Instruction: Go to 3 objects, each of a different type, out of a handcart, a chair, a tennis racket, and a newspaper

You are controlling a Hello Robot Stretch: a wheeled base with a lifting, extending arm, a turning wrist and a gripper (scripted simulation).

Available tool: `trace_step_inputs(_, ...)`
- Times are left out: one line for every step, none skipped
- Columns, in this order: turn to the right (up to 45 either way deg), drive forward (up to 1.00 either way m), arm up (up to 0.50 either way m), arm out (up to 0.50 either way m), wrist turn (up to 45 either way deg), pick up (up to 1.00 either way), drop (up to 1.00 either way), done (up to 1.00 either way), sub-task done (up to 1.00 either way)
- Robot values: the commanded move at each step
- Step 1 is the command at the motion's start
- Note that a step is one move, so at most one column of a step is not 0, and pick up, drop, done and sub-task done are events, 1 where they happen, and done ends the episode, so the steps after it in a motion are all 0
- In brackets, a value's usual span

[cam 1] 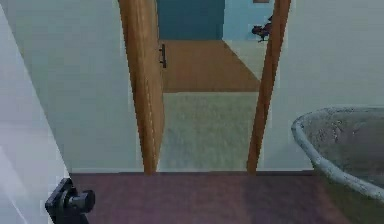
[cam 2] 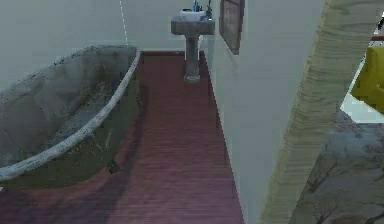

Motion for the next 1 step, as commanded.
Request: trace_step_inputs(0.0,0.2,0.0,0.0,0.0,0.0,0.0,0.0,0.0)
